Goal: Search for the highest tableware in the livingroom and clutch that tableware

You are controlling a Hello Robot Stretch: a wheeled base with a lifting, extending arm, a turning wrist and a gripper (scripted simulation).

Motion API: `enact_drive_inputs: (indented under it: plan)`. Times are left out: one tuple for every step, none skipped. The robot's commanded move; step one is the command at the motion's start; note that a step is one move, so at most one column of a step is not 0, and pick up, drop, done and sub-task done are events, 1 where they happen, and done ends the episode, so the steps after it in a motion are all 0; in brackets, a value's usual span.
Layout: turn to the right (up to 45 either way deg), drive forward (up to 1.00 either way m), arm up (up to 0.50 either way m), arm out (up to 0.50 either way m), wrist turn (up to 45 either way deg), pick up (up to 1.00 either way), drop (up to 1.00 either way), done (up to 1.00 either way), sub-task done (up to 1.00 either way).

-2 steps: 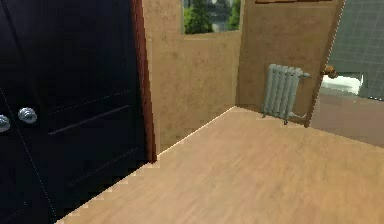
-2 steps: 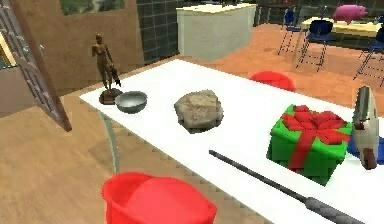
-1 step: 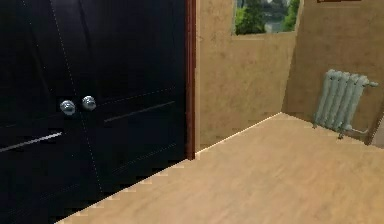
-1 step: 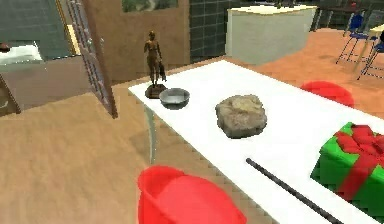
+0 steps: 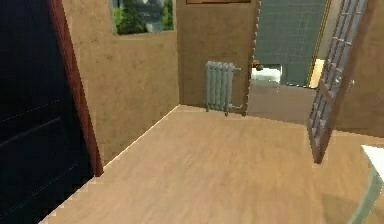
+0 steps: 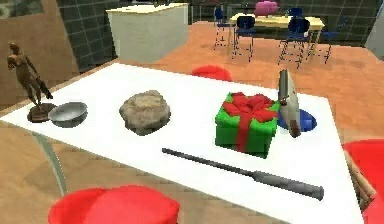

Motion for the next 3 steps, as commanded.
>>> enact_drive_inputs:
  plan:
    - [0.0,0.35,0.00,0.00,0.0,0.00,0.00,0.00,0.00]
    - [21.0,0.00,0.00,0.00,0.0,0.00,0.00,0.00,0.00]
    - [0.0,0.20,0.00,0.00,0.0,0.00,0.00,0.00,0.00]
